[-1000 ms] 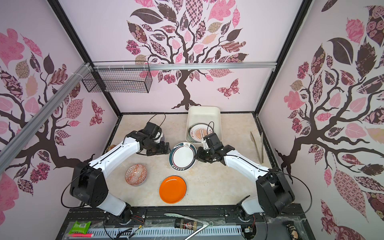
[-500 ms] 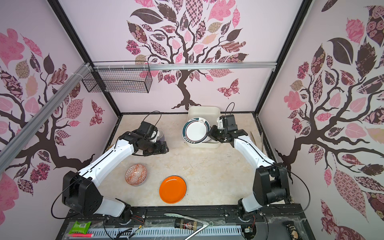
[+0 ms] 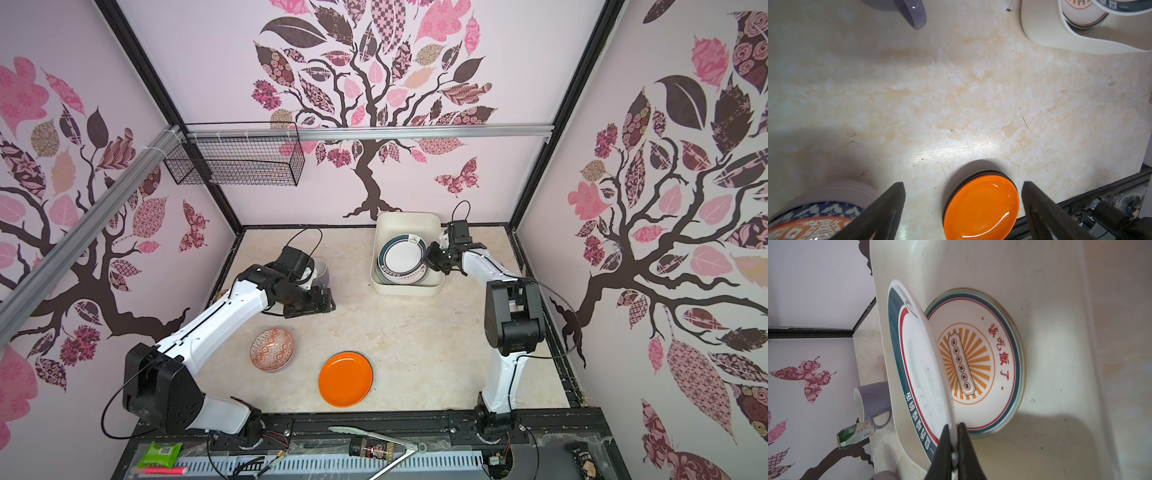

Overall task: Place the mixed dishes into the plastic bin
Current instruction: 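Carry the green-rimmed plate into the bin with the right gripper while the left draws back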

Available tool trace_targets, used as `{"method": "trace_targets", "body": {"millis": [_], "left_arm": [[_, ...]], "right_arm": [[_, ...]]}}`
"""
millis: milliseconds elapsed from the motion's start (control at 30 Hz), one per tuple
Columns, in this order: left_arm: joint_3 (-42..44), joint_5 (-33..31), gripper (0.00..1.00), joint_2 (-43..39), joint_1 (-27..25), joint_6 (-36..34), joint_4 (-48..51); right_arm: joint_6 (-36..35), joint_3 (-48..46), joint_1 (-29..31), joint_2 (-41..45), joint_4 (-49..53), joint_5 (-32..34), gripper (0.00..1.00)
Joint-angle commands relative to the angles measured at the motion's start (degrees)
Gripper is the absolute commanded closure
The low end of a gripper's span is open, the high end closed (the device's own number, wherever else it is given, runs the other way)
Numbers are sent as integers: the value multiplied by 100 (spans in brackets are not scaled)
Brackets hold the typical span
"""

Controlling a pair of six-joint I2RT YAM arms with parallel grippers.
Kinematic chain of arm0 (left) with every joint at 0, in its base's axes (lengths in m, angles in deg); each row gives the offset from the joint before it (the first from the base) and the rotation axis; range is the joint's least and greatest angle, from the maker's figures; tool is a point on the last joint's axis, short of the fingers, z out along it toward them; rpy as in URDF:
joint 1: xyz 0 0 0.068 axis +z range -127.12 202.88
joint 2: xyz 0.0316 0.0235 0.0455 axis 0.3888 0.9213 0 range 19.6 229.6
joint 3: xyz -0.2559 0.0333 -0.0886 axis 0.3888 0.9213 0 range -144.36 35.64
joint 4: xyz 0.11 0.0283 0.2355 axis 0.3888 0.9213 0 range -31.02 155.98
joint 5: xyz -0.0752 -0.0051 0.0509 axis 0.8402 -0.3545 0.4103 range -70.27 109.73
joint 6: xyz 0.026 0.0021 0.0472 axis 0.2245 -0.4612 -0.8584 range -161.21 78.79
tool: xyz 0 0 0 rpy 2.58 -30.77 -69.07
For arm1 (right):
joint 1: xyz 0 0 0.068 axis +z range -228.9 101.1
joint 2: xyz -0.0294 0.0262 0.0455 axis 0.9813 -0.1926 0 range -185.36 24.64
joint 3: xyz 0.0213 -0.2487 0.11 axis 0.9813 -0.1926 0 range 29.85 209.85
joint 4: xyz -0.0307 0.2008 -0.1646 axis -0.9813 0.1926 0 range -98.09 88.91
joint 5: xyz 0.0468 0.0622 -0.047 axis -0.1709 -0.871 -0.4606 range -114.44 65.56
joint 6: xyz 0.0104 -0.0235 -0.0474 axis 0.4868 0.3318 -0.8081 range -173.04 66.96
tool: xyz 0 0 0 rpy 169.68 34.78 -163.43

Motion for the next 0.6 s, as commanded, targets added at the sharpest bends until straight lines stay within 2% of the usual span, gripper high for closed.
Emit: {"method": "trace_targets", "body": {"millis": [0, 433, 467, 567], "left_arm": [[127, 48, 8, 75, 20, 50, 80], [138, 119, 8, 430, 28, 29, 43], [131, 123, 8, 456, 28, 24, 40], [94, 141, 8, 502, 35, 15, 21]], "right_arm": [[-114, 378, -46, -476, -104, -134, 100], [-141, 528, -47, -1207, -25, -447, 100], [-156, 527, -44, -1198, 6, -441, 99], [-228, 533, -48, -1131, 149, -386, 84]]}}
